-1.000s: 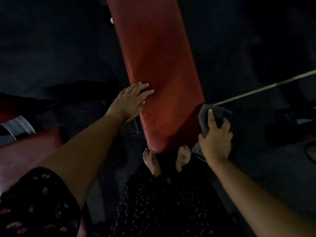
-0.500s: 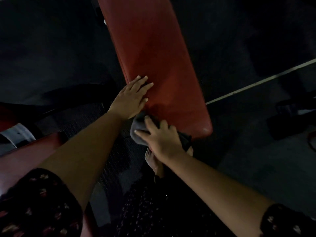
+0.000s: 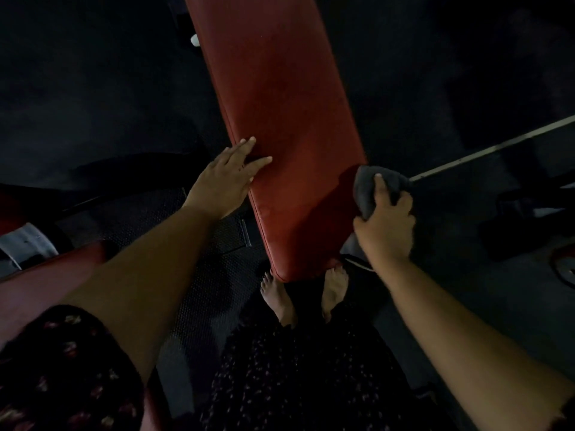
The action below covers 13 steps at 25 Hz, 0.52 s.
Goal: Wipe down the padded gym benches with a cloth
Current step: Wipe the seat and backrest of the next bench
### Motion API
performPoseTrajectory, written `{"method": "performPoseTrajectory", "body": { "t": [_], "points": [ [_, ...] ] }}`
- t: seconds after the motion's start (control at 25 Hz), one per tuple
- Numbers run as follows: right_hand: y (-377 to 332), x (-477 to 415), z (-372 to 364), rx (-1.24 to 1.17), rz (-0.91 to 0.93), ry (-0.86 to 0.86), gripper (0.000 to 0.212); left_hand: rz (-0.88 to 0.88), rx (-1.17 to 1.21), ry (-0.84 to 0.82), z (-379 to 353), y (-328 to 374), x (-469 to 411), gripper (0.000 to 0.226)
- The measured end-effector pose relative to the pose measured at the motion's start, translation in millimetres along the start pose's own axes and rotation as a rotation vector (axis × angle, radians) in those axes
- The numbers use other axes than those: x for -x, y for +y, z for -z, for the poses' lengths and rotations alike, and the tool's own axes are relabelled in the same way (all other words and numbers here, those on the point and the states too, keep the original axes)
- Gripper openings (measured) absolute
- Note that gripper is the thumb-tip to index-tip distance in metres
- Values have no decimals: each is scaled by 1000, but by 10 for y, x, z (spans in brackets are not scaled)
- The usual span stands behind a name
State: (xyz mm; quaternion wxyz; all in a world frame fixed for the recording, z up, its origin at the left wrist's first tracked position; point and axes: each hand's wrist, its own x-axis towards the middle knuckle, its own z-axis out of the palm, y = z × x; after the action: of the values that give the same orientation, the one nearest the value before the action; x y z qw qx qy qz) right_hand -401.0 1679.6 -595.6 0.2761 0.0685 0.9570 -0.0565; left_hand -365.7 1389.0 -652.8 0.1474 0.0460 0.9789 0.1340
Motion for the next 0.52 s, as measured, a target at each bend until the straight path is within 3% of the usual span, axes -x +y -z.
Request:
{"method": "performPoseTrajectory", "body": {
  "t": [0.08, 0.32, 0.4, 0.52],
  "points": [
    [-360, 260, -183, 84, 126, 15, 84, -14, -7, 27, -8, -18, 13, 51],
    [-1148, 811, -642, 390, 762, -77, 65, 56, 134, 153, 119, -24, -151, 47],
    [-1095, 602, -598, 350, 767, -15, 66, 57, 121, 142, 119, -51, -191, 45],
    [-747, 228, -345, 161, 509, 22, 73, 12, 17, 118, 39, -72, -139, 47]
  ]
}}
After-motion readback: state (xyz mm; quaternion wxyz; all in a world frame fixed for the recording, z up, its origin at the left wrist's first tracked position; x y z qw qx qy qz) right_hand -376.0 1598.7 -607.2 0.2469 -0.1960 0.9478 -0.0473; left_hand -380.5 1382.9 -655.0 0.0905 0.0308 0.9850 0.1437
